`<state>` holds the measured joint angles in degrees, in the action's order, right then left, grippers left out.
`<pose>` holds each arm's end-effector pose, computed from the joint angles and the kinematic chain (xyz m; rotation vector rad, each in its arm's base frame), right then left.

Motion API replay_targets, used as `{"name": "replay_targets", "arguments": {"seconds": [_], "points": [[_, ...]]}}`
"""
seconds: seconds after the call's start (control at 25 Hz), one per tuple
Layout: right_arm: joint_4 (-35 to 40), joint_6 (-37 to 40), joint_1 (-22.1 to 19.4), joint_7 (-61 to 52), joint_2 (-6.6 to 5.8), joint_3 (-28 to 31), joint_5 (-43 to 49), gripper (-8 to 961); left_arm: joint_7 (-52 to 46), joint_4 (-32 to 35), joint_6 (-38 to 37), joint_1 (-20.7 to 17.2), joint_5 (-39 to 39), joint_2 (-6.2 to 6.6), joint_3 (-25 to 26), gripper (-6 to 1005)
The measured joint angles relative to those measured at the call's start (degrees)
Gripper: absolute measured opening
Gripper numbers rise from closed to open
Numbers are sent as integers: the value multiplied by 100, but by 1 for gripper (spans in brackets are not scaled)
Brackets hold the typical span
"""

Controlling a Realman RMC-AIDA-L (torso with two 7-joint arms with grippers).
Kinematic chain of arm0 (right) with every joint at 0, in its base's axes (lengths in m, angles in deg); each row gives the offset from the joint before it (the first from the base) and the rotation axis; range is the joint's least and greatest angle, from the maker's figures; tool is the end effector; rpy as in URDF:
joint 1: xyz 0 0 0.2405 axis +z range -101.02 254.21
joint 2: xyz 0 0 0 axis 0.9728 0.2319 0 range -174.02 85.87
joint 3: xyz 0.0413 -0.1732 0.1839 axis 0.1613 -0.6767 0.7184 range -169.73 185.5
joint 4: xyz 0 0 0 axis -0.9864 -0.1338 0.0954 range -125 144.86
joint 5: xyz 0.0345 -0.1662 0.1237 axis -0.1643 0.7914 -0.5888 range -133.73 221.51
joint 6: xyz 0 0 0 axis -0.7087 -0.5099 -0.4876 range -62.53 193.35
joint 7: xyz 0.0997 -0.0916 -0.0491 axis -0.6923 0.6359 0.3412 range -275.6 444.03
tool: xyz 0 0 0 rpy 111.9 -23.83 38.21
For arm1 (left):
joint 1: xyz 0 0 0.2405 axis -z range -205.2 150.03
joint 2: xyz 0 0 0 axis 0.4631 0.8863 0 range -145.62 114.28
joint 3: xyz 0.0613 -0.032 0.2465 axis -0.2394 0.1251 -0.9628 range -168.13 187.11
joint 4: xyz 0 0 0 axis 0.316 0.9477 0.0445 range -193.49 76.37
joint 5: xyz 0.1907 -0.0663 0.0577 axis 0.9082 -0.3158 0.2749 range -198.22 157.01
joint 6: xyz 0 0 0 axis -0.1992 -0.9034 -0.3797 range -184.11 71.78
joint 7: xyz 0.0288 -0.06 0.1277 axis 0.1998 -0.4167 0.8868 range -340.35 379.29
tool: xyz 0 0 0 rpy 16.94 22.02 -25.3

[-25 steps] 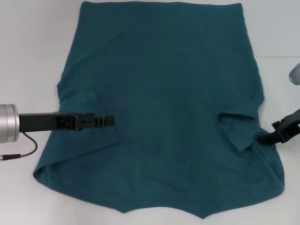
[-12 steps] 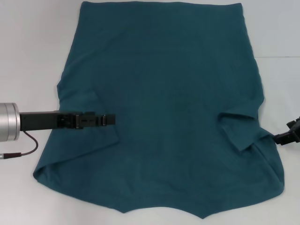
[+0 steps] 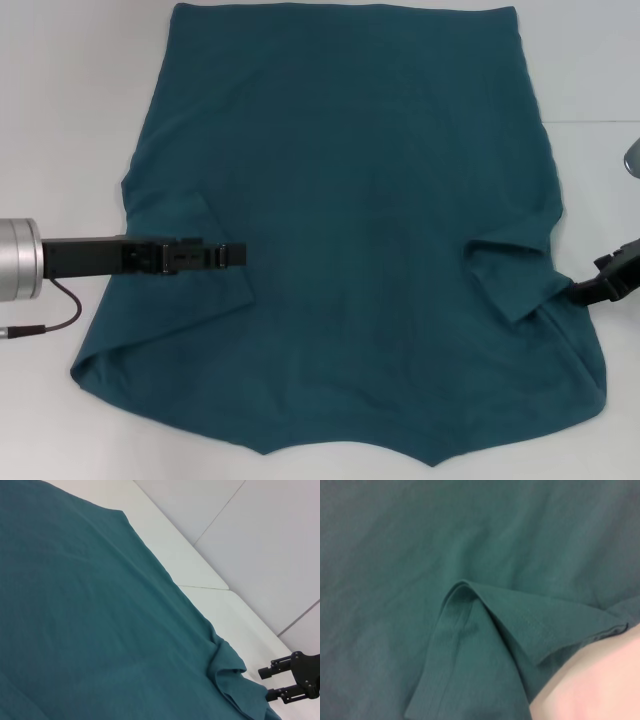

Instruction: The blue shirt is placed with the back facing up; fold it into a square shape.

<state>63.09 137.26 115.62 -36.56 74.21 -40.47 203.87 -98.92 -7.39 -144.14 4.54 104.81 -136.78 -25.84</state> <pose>0.2889 0.3963 0.0415 -2.3867 0.9342 -0.4092 -0.2556 0.3522 0.0274 -2.4848 -1.3340 -0.5972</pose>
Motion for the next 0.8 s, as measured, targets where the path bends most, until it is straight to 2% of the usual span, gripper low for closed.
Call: {"name": "replay_targets", "arguments": {"seconds": [0.4,0.8], "points": [[52,-237,-8,-190,13,95,-168,572,0,-3,0,-30,0,0,0,965],[50,-56,6,-148,19,37,-309,551,0,-2,0,-31,0,7,0,965]]}}
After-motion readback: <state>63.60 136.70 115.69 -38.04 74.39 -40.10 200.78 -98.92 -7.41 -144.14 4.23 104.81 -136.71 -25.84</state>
